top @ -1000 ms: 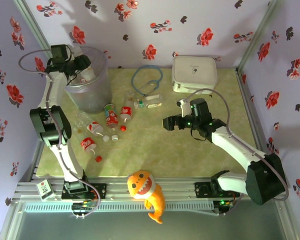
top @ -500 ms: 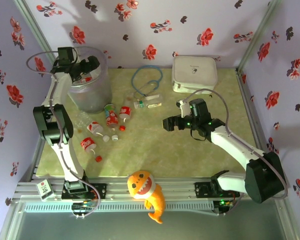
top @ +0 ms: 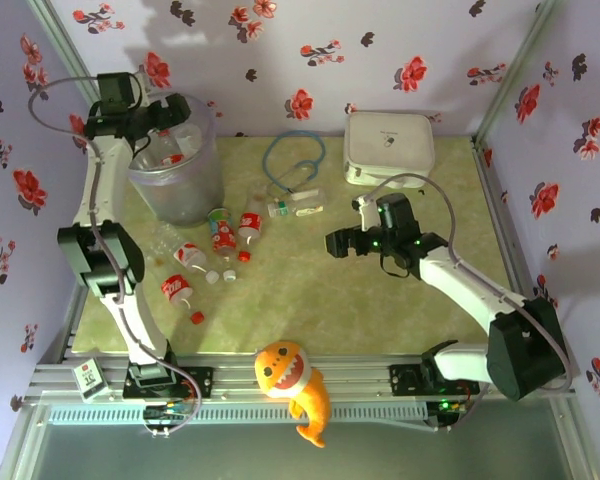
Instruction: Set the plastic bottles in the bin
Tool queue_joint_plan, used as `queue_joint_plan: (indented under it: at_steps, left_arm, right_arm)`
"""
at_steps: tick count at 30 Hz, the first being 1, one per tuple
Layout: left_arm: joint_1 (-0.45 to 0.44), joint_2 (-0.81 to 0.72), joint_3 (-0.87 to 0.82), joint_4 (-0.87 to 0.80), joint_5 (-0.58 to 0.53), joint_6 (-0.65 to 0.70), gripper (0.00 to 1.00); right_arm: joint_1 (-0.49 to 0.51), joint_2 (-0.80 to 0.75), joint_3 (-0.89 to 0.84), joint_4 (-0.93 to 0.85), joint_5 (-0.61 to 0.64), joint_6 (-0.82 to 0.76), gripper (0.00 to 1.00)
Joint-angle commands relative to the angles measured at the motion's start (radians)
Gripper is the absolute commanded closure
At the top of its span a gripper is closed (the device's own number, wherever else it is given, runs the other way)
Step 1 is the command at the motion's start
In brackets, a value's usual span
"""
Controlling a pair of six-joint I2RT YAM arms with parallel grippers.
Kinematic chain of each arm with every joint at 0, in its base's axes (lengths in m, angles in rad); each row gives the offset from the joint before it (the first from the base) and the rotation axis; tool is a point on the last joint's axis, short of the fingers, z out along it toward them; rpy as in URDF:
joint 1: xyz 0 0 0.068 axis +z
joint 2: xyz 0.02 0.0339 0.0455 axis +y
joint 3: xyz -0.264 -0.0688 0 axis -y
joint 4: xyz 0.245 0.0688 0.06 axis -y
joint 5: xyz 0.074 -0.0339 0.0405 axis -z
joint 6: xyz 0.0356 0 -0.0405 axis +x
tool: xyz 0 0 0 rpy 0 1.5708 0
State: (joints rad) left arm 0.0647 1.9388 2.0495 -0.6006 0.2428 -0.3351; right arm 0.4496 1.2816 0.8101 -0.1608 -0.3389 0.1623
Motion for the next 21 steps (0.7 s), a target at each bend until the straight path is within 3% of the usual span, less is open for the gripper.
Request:
queue_joint_plan:
  at_steps: [1,5,12,15,18,21]
  left_arm:
    - [0.006,-0.087,0.053,-0.081,-0.036,0.056,0.0]
    - [0.003,-0.199,-0.02,-0.112,-0.045,0.036,0.0]
    - [-0.035,-0.529,-0.524,0.077,0.008,-0.123,0.0]
    - [-0.063,-0.658,-0.712,0.136,0.015,-0.189,0.0]
    - [-0.095,-0.755,-0.822,0.15,0.017,-0.225,0.0]
    - [-0.122,-0.816,-0.871,0.121,0.018,-0.236,0.0]
  right_arm:
    - [0.008,0.037,0.08,-0.039,0.085,-0.097,0.01]
    - [0.008,0.148,0.198,-0.138,0.136,-0.306,0.01]
    - [-0.017,0.399,0.443,-0.224,0.069,-0.779,0.01]
    - [-0.017,0.546,0.624,-0.346,0.039,-0.943,0.01]
    - [-0.017,0.691,0.812,-0.466,0.004,-1.051,0.01]
    - [-0.018,0.798,0.936,-0.476,-0.013,-1.088,0.01]
